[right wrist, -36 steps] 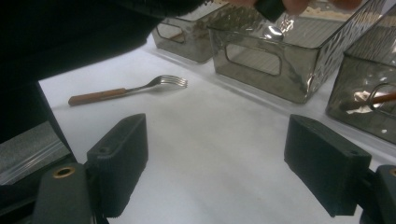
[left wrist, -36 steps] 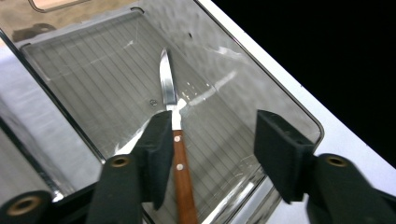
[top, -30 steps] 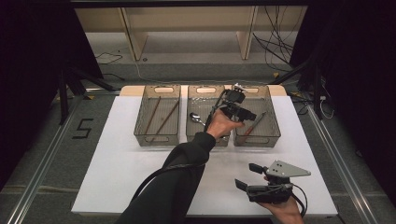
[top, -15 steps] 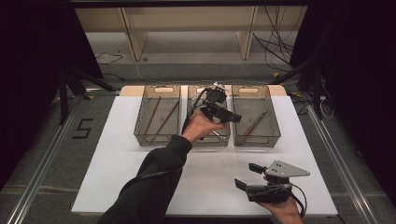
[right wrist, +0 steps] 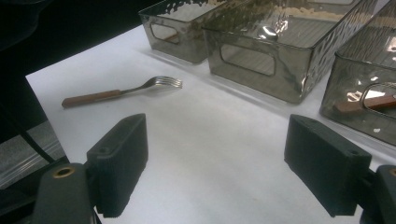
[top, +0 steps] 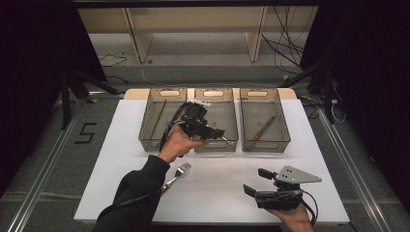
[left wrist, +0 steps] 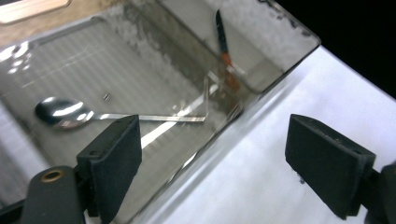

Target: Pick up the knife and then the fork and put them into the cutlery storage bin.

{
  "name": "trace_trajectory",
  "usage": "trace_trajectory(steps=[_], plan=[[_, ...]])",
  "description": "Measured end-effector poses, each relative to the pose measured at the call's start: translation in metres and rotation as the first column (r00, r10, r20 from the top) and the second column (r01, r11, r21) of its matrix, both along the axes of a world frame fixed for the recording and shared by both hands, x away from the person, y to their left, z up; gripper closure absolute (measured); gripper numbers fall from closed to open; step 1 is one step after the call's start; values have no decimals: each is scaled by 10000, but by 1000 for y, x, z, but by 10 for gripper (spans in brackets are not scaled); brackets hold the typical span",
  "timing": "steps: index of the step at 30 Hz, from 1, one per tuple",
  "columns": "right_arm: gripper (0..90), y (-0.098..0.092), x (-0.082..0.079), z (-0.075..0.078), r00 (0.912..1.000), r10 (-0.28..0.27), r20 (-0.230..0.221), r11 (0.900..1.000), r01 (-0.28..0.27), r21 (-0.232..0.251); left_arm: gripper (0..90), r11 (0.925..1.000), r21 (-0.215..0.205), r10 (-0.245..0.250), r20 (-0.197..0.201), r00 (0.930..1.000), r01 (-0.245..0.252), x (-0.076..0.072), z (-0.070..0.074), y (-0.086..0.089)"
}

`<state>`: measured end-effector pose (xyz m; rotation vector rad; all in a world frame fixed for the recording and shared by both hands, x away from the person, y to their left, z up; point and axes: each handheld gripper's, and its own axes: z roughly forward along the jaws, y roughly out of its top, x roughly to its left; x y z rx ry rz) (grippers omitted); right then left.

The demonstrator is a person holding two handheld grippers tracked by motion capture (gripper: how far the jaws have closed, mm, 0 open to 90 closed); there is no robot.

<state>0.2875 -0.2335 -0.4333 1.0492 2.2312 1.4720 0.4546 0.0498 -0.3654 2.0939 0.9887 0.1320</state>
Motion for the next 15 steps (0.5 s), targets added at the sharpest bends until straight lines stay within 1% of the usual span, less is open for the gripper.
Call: trace_trajectory(steps=[1,2,3,7,10,11,13,14,15], plan=[[222,0,0,0,10000,3,5,10000,-3,2,178,9999,107,-25,-8,10000,25,-2,-1,4],[222,0,0,0,10000,-8,-15,10000,8,5,176,9999,139,93,-25,10000,-93,-6,-3,11],[222,0,0,0,10000,-8,-15,10000,8,4,176,9999,139,93,-25,10000,-93,-6,-3,11],[222,0,0,-1,10000,-17,-29,10000,17,-23,176,9995,271,155,-83,9998,-153,-14,-6,23],[222,1,0,-1,10000,-26,-35,10000,26,-17,175,9988,459,171,-94,9998,-167,-20,-9,31],[222,0,0,-1,10000,-32,-52,10000,31,-19,175,9982,571,199,-126,9997,-191,-24,-12,36],[222,0,0,-1,10000,-39,-53,10000,39,-17,173,9980,608,203,-146,9997,-193,-26,-14,39],[222,0,0,-1,10000,-39,-53,10000,39,-17,173,9977,627,254,-195,9995,-241,-28,-15,42],[222,0,0,-1,10000,-48,-59,10000,48,-15,171,9977,618,282,-331,9991,-261,-32,-19,49]])
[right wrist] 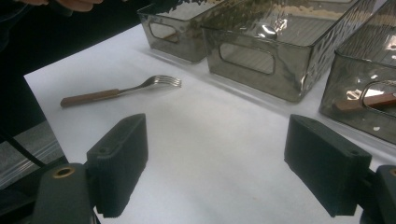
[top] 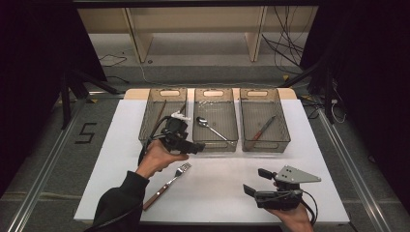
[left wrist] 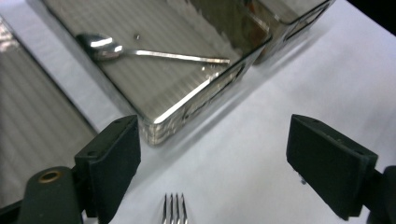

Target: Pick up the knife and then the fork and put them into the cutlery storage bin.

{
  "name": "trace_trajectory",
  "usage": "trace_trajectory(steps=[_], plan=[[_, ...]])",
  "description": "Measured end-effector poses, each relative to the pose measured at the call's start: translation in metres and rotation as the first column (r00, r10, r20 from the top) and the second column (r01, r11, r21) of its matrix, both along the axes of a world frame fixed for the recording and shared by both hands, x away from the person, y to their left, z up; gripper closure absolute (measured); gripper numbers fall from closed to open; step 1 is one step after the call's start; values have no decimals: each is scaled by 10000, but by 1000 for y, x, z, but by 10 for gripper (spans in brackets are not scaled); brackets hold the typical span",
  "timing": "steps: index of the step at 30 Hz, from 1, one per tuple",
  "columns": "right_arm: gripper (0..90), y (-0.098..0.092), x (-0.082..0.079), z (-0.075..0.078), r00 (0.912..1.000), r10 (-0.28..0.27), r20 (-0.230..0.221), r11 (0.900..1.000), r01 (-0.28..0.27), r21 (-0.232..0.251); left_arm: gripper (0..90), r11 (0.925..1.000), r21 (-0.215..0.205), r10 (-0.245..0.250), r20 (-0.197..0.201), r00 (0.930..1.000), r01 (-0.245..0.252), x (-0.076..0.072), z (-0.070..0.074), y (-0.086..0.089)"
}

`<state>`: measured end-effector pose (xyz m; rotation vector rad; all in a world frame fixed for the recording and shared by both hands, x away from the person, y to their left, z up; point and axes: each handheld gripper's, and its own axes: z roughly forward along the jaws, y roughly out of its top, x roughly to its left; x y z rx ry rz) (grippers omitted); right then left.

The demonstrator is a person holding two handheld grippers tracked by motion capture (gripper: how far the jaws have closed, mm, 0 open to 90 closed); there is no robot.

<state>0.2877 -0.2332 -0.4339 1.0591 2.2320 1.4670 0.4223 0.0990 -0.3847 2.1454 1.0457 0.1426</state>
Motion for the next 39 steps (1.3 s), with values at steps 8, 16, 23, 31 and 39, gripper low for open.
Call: trace_trajectory(steps=[8,16,23,31,39], plan=[[222,0,1,-1,10000,23,-28,10000,-23,-45,167,9970,762,106,-141,9998,-95,-14,-15,16],[222,1,0,0,10000,19,-31,10000,-19,-52,159,9903,1385,199,-351,9992,-149,-29,-22,29],[222,1,0,0,10000,24,-27,10000,-24,-86,159,9745,2234,405,-892,9952,-196,-40,-29,36],[222,1,0,0,10000,35,-11,9999,-35,-104,189,9533,3020,364,-1476,9884,100,-48,-36,36],[222,1,-1,0,10000,25,-12,9999,-25,-116,270,9382,3428,282,-2100,9773,466,-54,-46,40]])
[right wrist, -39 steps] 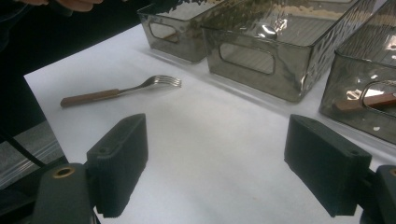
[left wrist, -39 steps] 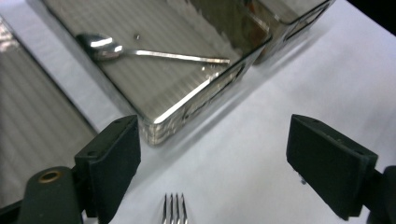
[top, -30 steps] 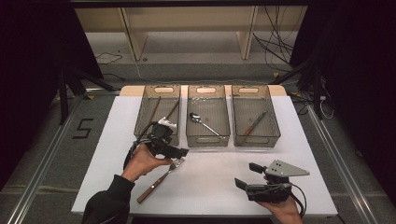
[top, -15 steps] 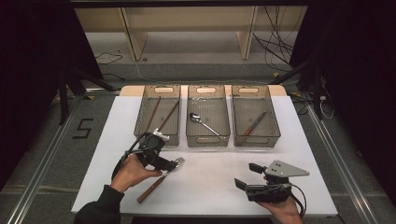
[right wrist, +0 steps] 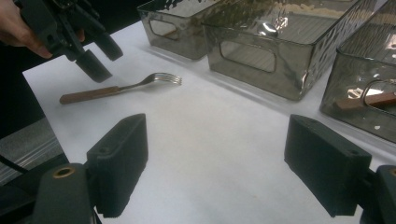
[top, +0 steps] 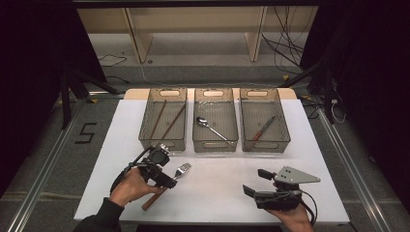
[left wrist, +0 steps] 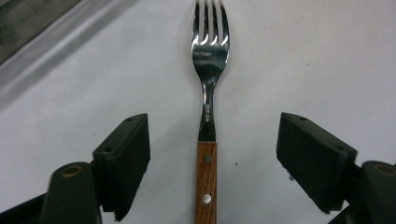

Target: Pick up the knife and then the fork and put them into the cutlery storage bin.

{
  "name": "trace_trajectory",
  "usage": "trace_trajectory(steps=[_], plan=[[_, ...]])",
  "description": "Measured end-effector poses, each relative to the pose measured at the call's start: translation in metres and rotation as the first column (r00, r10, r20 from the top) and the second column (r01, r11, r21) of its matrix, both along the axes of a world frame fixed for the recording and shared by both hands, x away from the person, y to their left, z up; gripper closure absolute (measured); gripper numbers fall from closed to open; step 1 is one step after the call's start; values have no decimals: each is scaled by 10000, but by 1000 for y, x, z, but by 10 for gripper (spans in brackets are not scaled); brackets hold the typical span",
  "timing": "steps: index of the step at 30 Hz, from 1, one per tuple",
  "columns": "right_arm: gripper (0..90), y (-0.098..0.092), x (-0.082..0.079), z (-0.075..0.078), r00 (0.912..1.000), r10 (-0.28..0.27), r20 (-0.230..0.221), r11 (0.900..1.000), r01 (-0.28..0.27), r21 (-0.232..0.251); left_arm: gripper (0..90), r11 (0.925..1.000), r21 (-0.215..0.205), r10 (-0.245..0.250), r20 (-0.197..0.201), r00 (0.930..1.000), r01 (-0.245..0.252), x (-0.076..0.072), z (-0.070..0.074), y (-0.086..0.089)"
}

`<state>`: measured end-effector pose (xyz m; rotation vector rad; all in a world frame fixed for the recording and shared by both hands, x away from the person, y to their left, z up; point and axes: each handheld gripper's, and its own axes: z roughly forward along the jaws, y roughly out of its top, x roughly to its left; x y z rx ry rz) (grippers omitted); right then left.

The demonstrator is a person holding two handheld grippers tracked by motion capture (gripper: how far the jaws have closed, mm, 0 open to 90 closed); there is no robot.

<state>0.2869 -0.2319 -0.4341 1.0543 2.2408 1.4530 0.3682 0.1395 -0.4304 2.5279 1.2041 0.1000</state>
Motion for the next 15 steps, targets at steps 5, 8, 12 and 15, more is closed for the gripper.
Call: trace_trajectory(steps=[5,8,12,15], plan=[[222,0,0,0,10000,14,20,10000,-14,-11,319,9998,185,-47,-368,9993,53,-4,-8,4],[222,0,0,0,10000,13,36,10000,-13,-14,357,9992,404,-41,-502,9987,62,-6,-13,7],[223,0,0,0,10000,6,35,10000,-6,-24,446,9985,531,-132,-662,9977,168,-8,-17,11],[223,0,-1,1,10000,-9,42,10000,9,-26,503,9977,657,-140,-826,9965,194,-9,-21,11]])
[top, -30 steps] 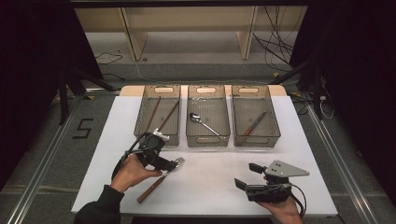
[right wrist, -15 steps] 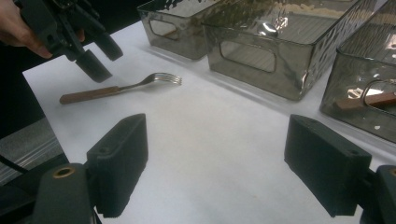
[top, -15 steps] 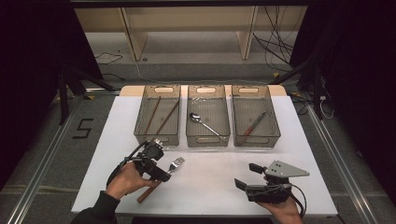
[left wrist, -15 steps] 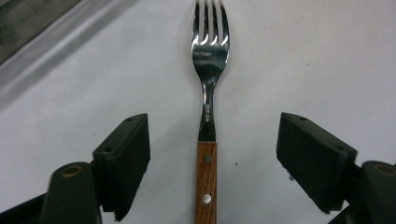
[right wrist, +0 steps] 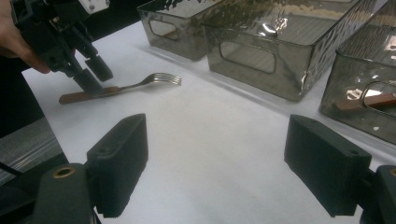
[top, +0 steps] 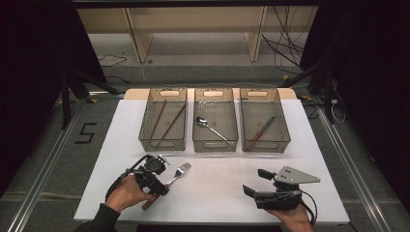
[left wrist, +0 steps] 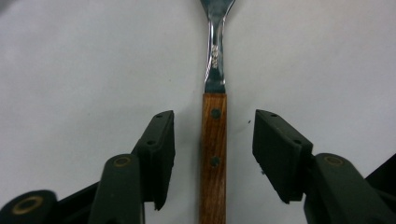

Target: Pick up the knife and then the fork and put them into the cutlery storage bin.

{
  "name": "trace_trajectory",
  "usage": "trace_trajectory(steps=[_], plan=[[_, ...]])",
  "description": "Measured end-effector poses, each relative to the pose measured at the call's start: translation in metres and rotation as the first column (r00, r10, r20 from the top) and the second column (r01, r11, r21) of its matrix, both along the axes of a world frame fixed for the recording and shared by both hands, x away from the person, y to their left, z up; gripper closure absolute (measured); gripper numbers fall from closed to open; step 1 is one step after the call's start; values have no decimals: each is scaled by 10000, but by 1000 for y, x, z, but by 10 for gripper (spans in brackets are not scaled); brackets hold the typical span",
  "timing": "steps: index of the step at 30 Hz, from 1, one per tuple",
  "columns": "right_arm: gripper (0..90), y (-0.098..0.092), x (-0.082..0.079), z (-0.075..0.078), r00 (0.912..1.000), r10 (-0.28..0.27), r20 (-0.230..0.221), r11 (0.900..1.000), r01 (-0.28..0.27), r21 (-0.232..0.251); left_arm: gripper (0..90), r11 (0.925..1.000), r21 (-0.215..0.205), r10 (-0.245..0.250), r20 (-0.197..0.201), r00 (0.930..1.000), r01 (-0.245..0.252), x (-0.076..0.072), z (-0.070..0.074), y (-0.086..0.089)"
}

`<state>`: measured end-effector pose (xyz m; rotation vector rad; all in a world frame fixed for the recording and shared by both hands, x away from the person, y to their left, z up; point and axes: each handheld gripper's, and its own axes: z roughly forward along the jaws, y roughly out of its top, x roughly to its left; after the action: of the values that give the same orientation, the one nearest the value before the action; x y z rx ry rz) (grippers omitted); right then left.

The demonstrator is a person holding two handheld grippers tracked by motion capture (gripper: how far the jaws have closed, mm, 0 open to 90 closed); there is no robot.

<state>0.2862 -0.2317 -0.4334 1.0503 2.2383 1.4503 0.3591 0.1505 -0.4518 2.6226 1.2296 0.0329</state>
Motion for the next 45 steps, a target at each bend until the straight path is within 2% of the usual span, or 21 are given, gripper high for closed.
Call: trace_trajectory(steps=[1,7,14,23,33,42,45], plan=[[223,0,0,0,10000,-8,3,10000,8,12,522,9999,148,-43,-46,10000,43,0,-2,0],[223,0,0,0,10000,-1,6,10000,1,-12,611,9996,217,-196,-88,9998,198,-2,-3,-1],[223,0,0,0,10000,-12,14,10000,12,-11,668,9981,455,-414,-253,9988,425,-3,-8,-4],[225,0,0,0,10000,-4,3,10000,4,-32,730,9956,758,-558,1,9984,557,-5,-9,-7],[226,0,0,0,10000,-23,-25,10000,23,-38,759,9958,636,-670,68,9977,665,-4,-9,-5],[226,0,0,-1,10000,-31,12,10000,31,-33,764,9947,488,-926,316,9952,910,-4,-8,-4],[226,0,0,-1,10000,-36,17,10000,36,-38,764,9950,323,-960,413,9945,947,-4,-5,-3]])
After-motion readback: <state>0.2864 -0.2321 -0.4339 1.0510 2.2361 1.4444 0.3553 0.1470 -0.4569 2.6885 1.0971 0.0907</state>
